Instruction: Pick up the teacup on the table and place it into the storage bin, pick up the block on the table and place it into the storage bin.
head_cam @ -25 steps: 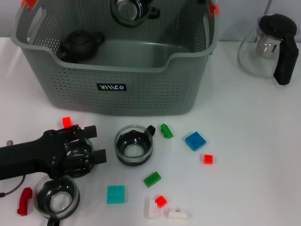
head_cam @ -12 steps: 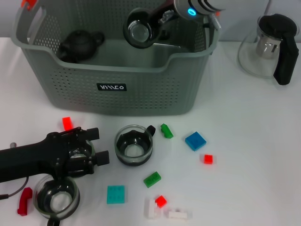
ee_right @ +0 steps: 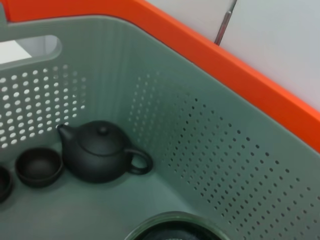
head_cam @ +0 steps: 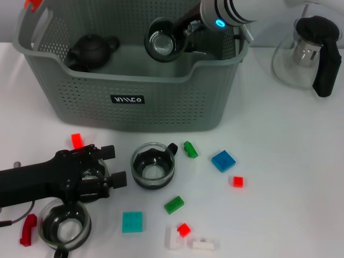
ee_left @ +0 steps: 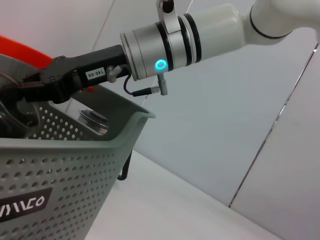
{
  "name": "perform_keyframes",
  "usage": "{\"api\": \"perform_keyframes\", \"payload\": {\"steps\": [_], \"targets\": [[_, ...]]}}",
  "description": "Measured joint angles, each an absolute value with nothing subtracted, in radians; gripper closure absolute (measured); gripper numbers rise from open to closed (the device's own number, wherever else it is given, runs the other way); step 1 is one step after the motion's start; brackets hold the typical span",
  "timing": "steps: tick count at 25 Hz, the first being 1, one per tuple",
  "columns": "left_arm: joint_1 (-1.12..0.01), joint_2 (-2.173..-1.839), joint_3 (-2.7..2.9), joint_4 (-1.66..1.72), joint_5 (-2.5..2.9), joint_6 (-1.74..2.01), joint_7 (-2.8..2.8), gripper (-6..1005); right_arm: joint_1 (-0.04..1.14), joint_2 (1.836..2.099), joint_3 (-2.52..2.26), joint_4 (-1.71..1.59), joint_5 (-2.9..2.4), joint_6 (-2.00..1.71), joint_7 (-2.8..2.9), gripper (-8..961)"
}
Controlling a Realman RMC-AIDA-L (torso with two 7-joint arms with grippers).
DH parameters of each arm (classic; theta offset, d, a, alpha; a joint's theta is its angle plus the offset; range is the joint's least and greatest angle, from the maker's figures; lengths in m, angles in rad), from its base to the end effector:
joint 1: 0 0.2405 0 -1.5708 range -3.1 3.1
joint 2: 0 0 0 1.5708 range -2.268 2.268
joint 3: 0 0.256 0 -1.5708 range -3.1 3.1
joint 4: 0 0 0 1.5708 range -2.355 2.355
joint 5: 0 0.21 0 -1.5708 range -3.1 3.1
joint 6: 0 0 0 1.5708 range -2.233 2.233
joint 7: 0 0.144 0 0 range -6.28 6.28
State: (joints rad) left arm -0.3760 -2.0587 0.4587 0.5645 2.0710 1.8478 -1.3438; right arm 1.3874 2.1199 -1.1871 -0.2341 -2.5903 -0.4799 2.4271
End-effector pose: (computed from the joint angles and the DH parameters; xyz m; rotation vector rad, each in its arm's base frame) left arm -0.3025 0.2533 0.0166 -2.6675 -0.8580 -0.9992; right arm 0.0567 0.4955 -0.0916 -2.3626 0.4954 -0.0802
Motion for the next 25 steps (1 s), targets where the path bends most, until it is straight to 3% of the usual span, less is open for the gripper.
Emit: {"api": "perform_keyframes", "payload": {"steps": [15, 25], "targets": [[-0.378, -2.059, 0.459, 0.565, 2.071, 1.838, -1.344, 111, 1.387, 2.120, -1.232, -0.233, -2.591, -0.533, 2.411, 896], [-0.378, -2.059, 0.459, 0.557, 2.071, 1.823, -1.344, 111, 1.387, 2.119, -1.243, -0.238, -2.528, -0.550, 2.351, 820]]}}
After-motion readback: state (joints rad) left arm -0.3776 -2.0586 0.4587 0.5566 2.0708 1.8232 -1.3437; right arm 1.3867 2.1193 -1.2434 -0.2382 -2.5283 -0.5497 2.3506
